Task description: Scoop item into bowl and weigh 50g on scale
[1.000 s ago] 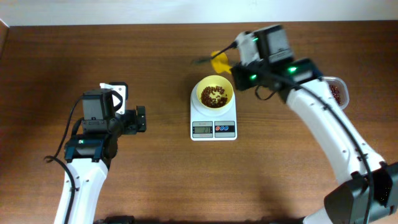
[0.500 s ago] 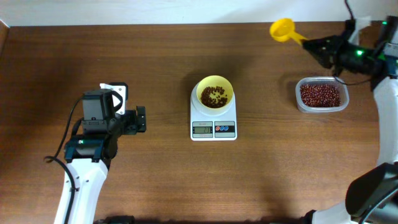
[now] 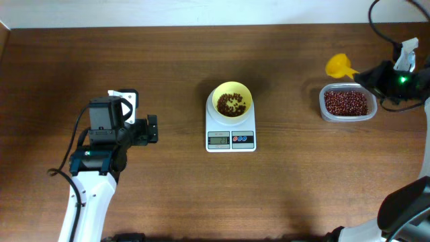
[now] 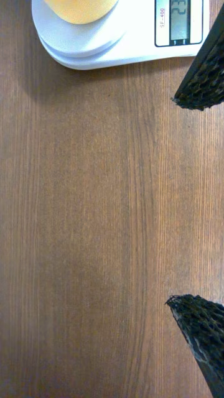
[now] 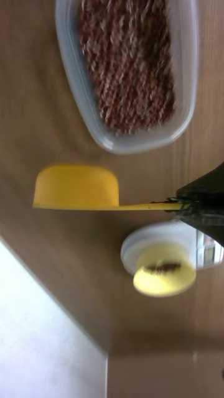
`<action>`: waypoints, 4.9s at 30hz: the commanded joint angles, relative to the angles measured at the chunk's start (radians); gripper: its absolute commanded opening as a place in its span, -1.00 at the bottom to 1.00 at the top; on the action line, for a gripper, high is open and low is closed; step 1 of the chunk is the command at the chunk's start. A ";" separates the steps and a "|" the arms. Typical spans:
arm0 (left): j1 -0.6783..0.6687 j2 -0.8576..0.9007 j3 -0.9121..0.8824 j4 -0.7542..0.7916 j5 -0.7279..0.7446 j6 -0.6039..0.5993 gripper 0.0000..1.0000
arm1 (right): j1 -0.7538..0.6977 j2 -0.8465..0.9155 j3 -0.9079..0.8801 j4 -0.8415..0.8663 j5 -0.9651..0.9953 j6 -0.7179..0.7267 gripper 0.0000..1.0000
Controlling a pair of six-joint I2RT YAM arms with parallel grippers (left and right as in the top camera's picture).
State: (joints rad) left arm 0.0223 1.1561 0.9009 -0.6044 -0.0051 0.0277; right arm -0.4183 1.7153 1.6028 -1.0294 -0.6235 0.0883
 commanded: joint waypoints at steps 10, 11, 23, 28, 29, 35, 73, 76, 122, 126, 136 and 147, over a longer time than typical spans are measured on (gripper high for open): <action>0.005 0.005 -0.003 0.001 -0.007 0.015 0.98 | 0.000 -0.066 0.019 -0.234 0.325 -0.190 -0.92; 0.005 0.005 -0.003 0.001 -0.007 0.015 0.97 | 0.000 -0.065 0.019 -0.260 0.356 -0.200 -0.92; 0.005 0.005 -0.003 0.001 -0.007 0.015 0.97 | 0.137 0.047 0.017 -0.116 0.591 -0.234 -0.92; 0.005 0.005 -0.003 0.001 -0.007 0.015 0.98 | 0.145 0.098 0.017 -0.108 0.520 -0.235 -0.92; 0.005 0.005 -0.003 0.001 -0.007 0.015 0.98 | 0.145 0.103 0.017 -0.108 0.520 -0.235 -0.92; 0.005 0.005 -0.003 0.001 -0.007 0.015 0.98 | 0.145 0.124 0.017 -0.103 0.406 -0.234 -0.92; 0.005 0.005 -0.003 -0.002 -0.007 0.015 0.97 | -0.414 0.124 -0.108 -0.255 -0.475 -0.325 -0.92; 0.005 0.005 -0.003 -0.002 -0.007 0.015 0.98 | -0.409 0.124 -0.108 -0.283 -0.603 -0.324 -0.92; 0.005 0.005 -0.003 -0.002 -0.007 0.015 0.98 | 0.567 0.092 -0.103 0.212 -0.008 -0.480 -0.92; 0.005 0.005 -0.003 -0.002 -0.007 0.015 0.98 | 0.590 0.089 -0.098 0.222 0.008 -0.504 -0.92; 0.005 0.005 -0.003 -0.002 -0.007 0.015 0.98 | 0.636 0.046 -0.084 0.210 0.130 -0.504 -0.92; 0.005 0.005 -0.003 -0.002 -0.007 0.015 0.98 | 0.648 0.001 -0.076 0.195 0.123 -0.503 -0.92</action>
State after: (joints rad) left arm 0.0223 1.1561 0.9005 -0.6083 -0.0051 0.0277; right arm 0.2192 1.7615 1.5032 -0.8333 -0.4938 -0.4019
